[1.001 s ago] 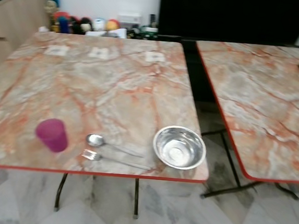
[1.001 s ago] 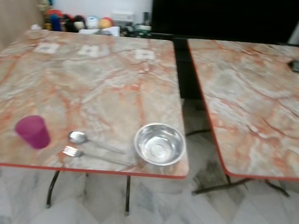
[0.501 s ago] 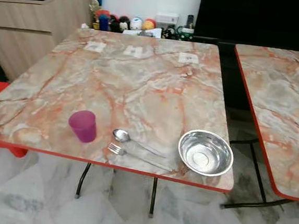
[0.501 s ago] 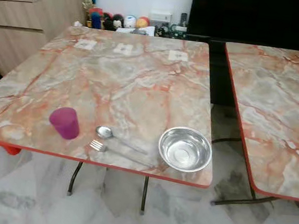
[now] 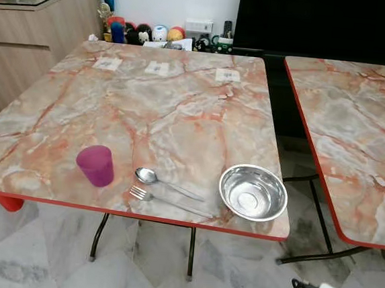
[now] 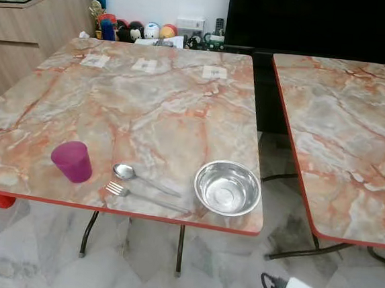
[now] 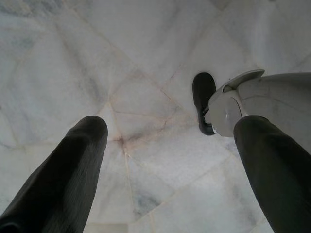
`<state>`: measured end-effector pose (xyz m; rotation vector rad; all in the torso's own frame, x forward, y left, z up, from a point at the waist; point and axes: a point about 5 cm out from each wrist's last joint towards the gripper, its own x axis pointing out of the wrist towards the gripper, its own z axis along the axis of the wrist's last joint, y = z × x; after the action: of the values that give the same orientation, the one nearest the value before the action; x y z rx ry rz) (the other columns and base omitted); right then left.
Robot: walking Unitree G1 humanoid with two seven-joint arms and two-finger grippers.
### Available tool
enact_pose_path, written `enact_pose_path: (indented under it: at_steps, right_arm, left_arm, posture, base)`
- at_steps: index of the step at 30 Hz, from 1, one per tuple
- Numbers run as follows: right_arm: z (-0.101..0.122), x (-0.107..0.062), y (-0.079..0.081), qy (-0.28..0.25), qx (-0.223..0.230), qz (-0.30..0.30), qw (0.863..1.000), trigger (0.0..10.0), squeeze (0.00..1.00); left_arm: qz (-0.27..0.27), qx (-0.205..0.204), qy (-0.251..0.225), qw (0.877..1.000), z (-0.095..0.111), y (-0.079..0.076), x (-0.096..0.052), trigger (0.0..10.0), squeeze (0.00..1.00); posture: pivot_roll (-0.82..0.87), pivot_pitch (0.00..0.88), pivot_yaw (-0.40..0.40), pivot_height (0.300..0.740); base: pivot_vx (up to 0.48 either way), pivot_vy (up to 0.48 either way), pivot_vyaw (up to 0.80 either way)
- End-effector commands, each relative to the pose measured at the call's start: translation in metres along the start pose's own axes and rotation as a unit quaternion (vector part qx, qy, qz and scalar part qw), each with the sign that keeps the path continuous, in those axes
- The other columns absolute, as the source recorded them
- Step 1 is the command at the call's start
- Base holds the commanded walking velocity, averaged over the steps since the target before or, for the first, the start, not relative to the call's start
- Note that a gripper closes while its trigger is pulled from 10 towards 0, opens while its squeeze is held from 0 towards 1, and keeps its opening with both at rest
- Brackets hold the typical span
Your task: Setting the table
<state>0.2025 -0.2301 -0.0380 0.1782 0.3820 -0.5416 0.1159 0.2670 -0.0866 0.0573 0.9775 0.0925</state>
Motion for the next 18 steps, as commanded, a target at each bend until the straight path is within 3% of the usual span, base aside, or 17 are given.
enact_pose_path:
  at_steps: [1,13,18]
  right_arm:
    - [0.005,-0.005,-0.008,-0.026,0.019,-0.028,0.999,10.0,0.0]
    - [0.057,-0.04,-0.007,-0.144,-0.014,0.022,0.989,10.0,0.0]
    - [0.095,-0.034,0.009,-0.204,-0.023,0.045,0.978,10.0,0.0]
  left_arm:
    - [0.003,-0.004,0.01,1.0,-0.006,0.001,-0.002,10.0,0.0]
    - [-0.003,0.003,0.01,1.0,-0.006,0.001,-0.002,10.0,0.0]
    - [-0.003,0.004,0.009,1.0,-0.005,0.001,-0.002,10.0,0.0]
  posture:
    - [-0.02,0.086,-0.006,0.74]
    - [-0.04,0.077,-0.01,0.74]
    - [-0.04,0.065,-0.006,0.74]
  base:
    - [0.0,0.0,0.0]
    - [0.0,0.0,0.0]
    - [0.0,0.0,0.0]
